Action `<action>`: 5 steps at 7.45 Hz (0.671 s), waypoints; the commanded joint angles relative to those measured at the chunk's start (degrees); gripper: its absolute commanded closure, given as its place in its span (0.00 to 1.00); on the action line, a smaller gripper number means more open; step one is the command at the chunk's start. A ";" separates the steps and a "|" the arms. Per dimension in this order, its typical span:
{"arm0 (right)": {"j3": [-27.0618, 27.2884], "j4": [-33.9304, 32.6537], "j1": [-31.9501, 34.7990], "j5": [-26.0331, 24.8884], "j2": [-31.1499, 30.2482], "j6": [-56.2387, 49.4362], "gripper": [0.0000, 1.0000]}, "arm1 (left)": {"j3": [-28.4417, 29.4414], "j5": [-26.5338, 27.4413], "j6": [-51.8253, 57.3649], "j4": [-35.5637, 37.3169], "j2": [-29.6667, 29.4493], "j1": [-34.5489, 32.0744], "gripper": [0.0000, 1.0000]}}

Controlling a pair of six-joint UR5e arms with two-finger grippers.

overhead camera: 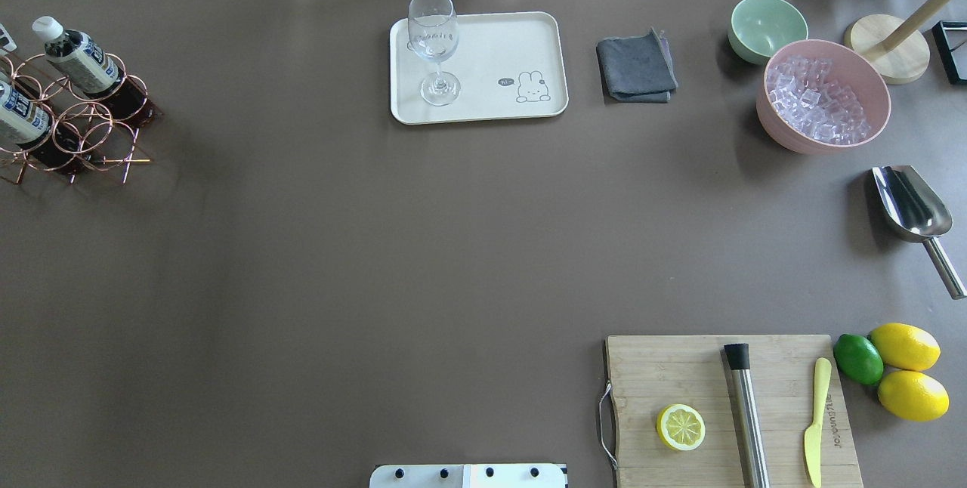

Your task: Take tea from basket to plate

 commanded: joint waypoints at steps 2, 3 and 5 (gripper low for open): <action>-0.04 0.19 -0.08 0.13 -0.02 0.01 0.00 | 0.16 0.17 0.09 -0.06 0.03 0.00 0.02; -0.22 0.37 -0.08 0.04 -0.02 0.01 0.00 | 0.16 0.52 0.09 0.03 0.03 0.00 0.02; 0.04 0.37 0.00 0.04 -0.02 0.01 0.00 | 0.33 0.87 0.44 0.20 0.03 0.00 0.02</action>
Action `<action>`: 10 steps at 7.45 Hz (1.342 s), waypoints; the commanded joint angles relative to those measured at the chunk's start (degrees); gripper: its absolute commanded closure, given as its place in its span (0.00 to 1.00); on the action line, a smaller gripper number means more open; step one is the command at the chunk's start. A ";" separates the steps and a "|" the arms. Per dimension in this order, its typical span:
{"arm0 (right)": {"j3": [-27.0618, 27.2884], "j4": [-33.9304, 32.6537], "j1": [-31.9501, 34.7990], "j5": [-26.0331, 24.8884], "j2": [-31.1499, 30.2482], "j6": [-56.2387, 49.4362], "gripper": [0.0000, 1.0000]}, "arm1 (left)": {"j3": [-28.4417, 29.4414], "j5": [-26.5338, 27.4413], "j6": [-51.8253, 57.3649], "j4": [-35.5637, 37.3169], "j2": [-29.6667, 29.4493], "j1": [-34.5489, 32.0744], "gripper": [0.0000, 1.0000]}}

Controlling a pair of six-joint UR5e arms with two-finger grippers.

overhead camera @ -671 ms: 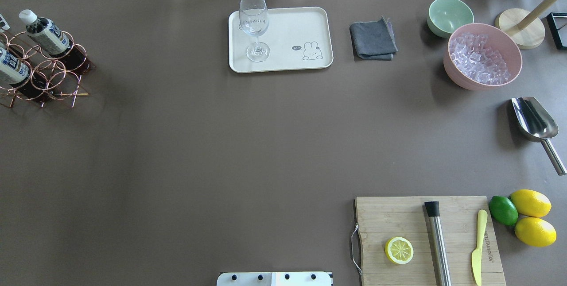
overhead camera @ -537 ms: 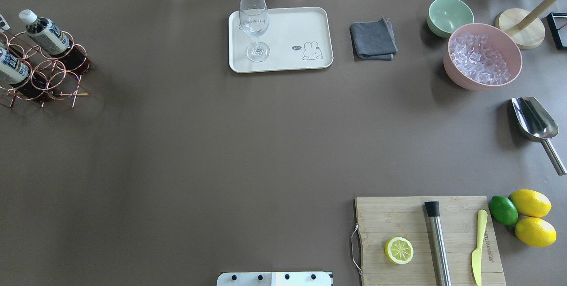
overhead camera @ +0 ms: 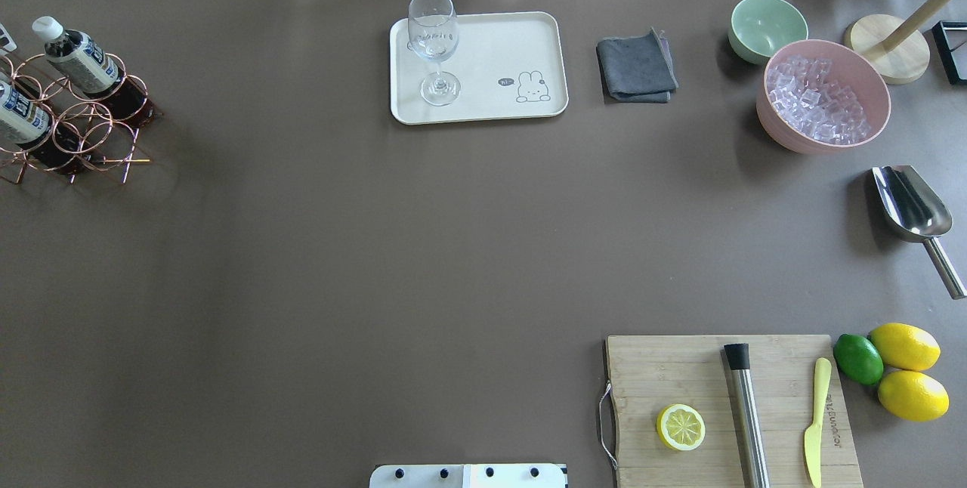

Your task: Take tea from basket to plate

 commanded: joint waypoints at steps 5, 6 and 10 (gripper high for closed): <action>0.22 0.05 0.61 0.16 0.00 0.00 0.00 | -0.11 0.34 0.31 0.77 0.00 -0.09 0.02; 0.31 -0.04 0.61 0.16 0.00 0.00 0.00 | -0.28 0.34 0.66 0.68 0.00 -0.18 0.02; -0.12 0.05 0.52 0.16 0.00 0.00 0.00 | 0.42 0.42 17.13 0.85 0.00 -0.26 0.02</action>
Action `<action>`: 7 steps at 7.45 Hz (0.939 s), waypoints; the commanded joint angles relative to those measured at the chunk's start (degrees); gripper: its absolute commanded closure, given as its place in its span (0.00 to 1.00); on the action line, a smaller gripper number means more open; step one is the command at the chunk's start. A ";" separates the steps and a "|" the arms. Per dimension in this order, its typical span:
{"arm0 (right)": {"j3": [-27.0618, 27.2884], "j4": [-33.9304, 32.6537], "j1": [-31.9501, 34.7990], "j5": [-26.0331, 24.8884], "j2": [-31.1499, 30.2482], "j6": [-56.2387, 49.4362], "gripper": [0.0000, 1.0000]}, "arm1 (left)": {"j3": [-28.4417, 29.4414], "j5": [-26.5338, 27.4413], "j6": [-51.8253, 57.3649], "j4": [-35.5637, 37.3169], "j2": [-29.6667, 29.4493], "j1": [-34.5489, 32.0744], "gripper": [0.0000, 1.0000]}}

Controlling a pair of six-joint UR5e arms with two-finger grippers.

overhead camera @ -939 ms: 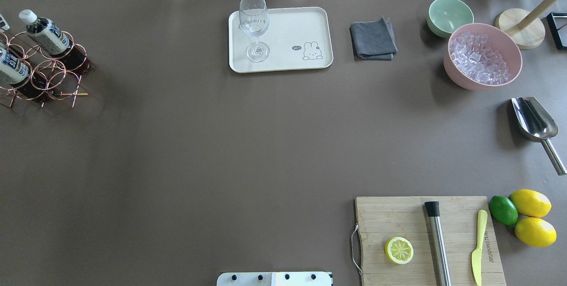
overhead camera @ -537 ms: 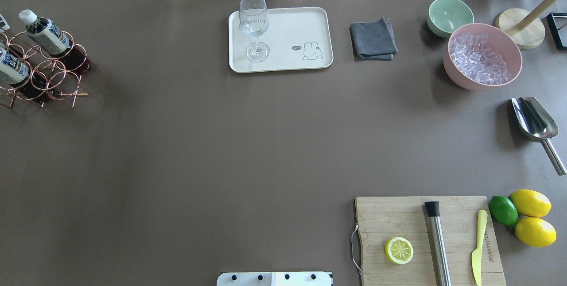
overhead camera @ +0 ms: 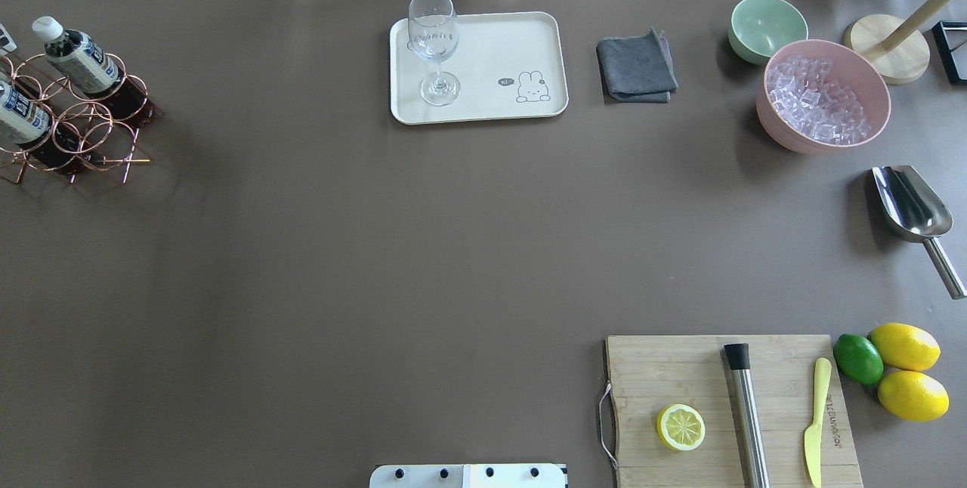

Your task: Take tea from basket to plate

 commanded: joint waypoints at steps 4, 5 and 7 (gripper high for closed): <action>-0.75 0.07 -0.14 0.03 0.00 0.00 0.00 | -1.44 2.45 32.72 -0.02 -1.65 -1.44 0.02; -0.75 0.16 -0.06 0.03 0.00 -0.09 0.00 | -3.80 4.11 39.66 -0.02 -2.00 -1.35 0.02; -0.84 0.24 -0.14 -0.14 0.09 0.00 0.00 | -6.01 7.03 52.41 0.16 -4.71 -1.26 0.02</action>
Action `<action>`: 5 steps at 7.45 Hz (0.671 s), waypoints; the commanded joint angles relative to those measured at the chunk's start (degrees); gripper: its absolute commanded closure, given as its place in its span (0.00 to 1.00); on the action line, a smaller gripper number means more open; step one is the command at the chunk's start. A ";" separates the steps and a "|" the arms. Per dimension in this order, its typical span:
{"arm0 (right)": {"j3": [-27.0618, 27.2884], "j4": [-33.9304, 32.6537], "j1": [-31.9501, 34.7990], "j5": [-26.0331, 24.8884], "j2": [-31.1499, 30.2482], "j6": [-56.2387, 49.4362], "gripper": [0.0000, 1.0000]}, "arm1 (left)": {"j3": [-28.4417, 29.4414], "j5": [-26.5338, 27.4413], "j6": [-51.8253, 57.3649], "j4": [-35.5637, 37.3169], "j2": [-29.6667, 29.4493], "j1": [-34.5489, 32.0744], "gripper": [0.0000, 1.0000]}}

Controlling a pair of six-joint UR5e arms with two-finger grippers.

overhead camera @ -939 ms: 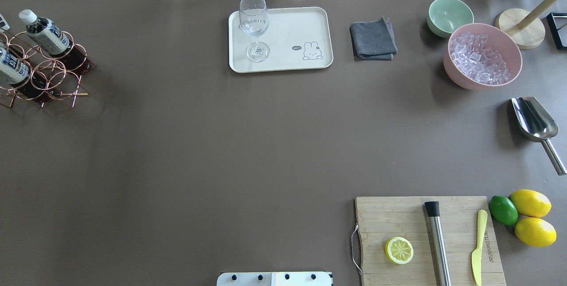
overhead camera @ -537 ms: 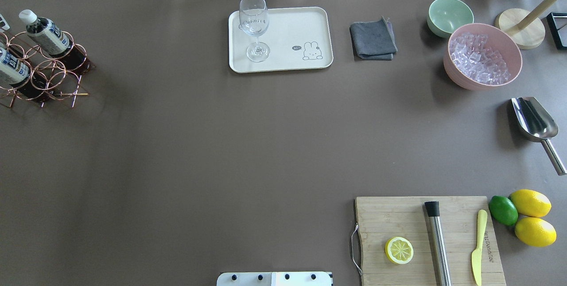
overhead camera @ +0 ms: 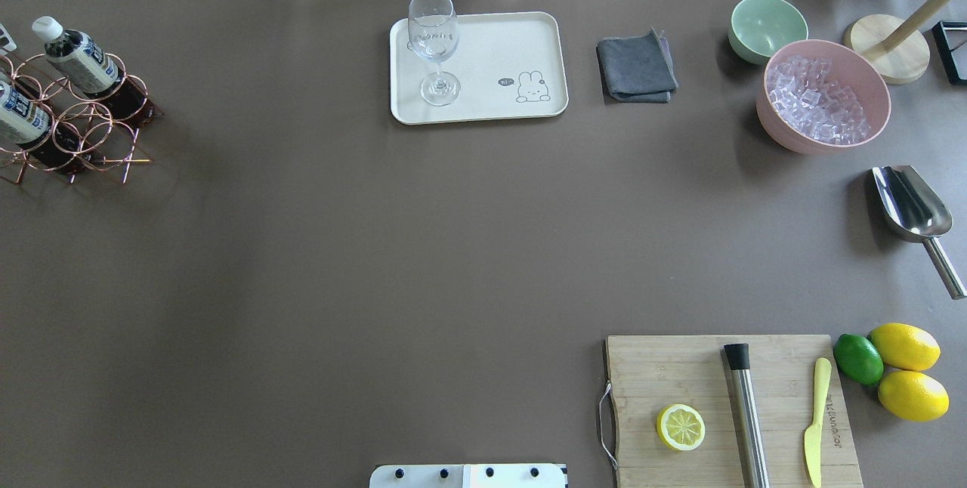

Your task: Take tea from basket to plate

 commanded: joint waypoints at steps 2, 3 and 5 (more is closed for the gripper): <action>1.07 -0.11 0.05 0.21 0.00 0.59 0.00 | -1.83 1.32 19.12 0.48 -6.43 0.11 0.02; 1.60 -0.46 0.05 1.00 0.00 0.77 0.00 | -1.83 0.27 21.07 4.05 -9.85 -0.15 0.02; 1.44 -0.64 0.66 7.56 0.09 0.77 0.00 | -1.75 -4.99 21.26 11.80 -13.56 -0.15 0.02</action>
